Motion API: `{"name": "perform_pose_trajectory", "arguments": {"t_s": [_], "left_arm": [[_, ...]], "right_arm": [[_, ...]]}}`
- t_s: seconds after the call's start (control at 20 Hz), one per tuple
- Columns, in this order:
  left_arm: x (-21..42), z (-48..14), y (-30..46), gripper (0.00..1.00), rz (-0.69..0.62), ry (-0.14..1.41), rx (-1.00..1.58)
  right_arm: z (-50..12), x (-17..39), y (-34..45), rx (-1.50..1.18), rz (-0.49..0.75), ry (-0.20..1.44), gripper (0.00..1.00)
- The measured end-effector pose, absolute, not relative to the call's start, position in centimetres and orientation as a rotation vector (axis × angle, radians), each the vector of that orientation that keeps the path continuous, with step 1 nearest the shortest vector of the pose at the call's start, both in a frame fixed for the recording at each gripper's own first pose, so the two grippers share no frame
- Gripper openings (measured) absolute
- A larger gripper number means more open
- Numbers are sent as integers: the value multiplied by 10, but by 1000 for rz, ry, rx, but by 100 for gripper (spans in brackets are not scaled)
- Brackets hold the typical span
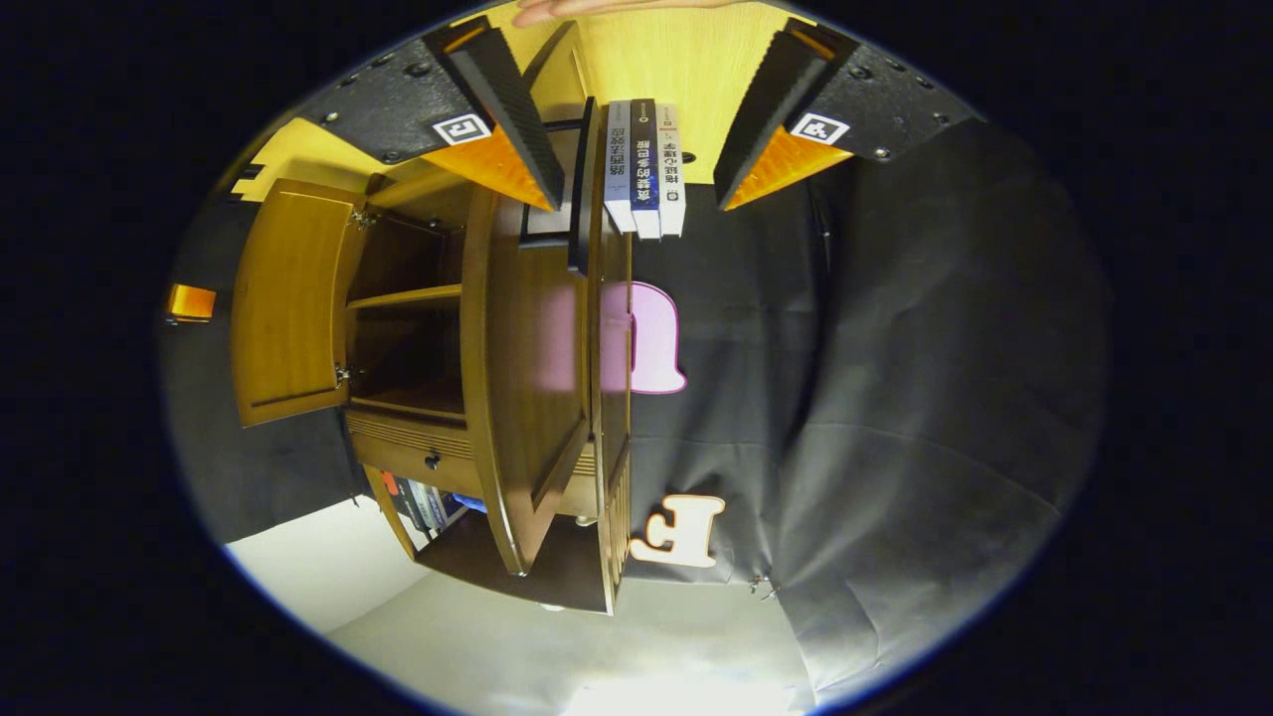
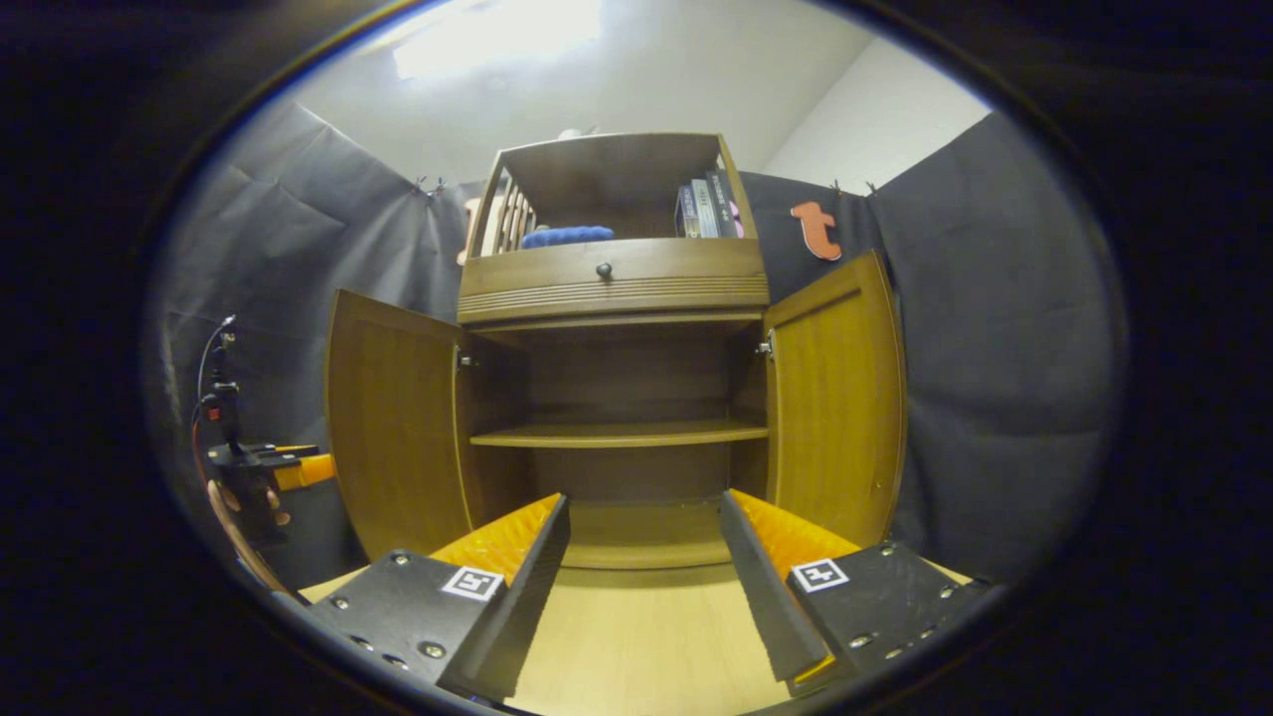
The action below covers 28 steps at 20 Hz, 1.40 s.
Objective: Open the right door of the double-door shoe cabinet with the right hand, and open the left door with the left hand.
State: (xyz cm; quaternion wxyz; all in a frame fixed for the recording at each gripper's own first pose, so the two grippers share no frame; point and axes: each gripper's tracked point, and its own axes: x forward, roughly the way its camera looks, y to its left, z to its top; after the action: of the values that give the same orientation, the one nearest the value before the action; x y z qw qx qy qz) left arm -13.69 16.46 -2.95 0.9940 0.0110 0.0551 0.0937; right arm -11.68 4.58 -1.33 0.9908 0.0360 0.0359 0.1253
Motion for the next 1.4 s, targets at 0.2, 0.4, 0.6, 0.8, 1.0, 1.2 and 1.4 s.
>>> {"name": "perform_pose_trajectory", "arguments": {"t_s": [0.2,0.4,0.6,0.8,1.0,1.2,1.4], "left_arm": [[-149,0,142,93,214,53,22],[-154,19,106,94,197,27,19],[-148,29,71,93,172,17,5],[-129,38,22,93,108,-9,12],[-110,21,-17,93,58,8,5],[-80,10,-38,94,61,16,4],[-49,-13,-49,94,65,47,10]], "right_arm": [[2,-125,39,65,250,30,90],[21,-133,38,96,271,2,90],[33,-142,35,111,287,-28,83],[50,-148,34,122,316,-95,83],[52,-137,14,93,261,-124,90],[41,-114,2,110,235,-110,90],[32,-84,-4,116,225,-110,90]]}}
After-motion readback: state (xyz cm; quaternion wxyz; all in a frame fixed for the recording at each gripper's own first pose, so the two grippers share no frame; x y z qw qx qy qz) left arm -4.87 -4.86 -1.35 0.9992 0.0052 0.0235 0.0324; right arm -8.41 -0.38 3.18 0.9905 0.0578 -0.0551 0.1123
